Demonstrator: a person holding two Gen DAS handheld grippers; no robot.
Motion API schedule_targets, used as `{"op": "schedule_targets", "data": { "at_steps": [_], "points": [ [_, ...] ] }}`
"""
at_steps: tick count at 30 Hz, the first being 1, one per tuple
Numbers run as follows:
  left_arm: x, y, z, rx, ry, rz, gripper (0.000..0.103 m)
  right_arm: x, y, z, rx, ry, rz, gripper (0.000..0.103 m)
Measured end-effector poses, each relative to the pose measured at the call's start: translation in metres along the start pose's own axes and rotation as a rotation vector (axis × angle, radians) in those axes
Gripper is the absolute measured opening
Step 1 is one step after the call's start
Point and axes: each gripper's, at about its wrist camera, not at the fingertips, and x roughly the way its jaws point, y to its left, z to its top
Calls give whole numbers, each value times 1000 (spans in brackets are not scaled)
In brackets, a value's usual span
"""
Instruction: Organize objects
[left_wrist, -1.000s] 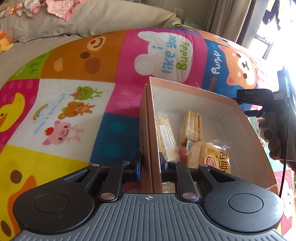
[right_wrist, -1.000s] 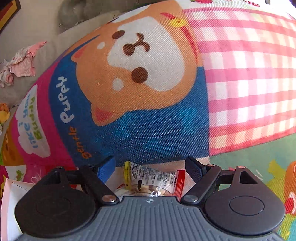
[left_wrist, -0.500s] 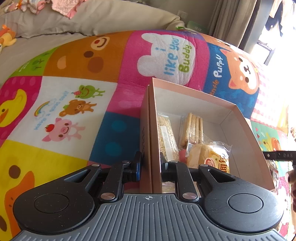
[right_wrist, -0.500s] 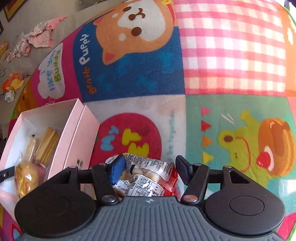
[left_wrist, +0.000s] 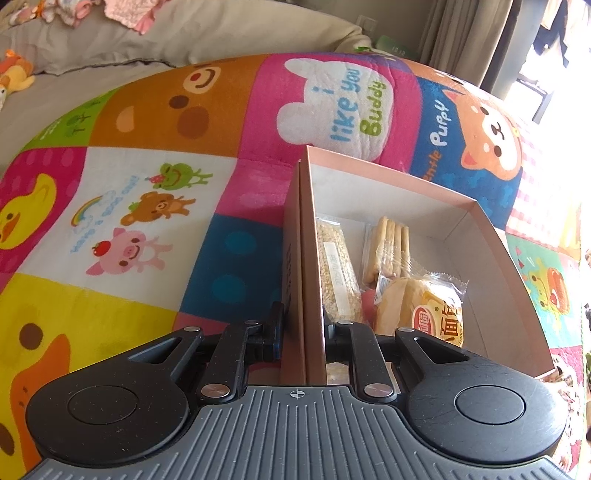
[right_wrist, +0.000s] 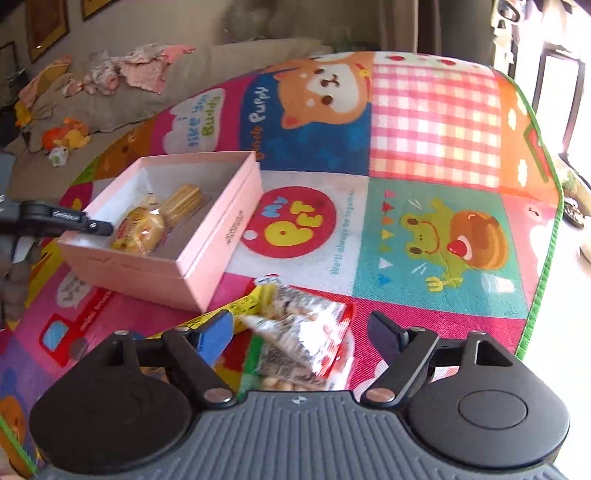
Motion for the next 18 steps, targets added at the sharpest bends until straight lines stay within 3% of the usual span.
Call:
{"op": "schedule_targets", "data": {
  "at_steps": [2,9,12,18],
  "points": [
    [0,1,-1,-3,3,0,19,-7,10,-10,11,28,71,86],
    [-1,-2,-2,9,11,9,18,6,51,-44,-15,149,154,89],
    [-1,-3,0,14,15,13,18,3,68,-47,-53,157,218,89],
    [1,-2,1,10,8,19,17,4,80,-43,-102,104,98,93]
  ]
}}
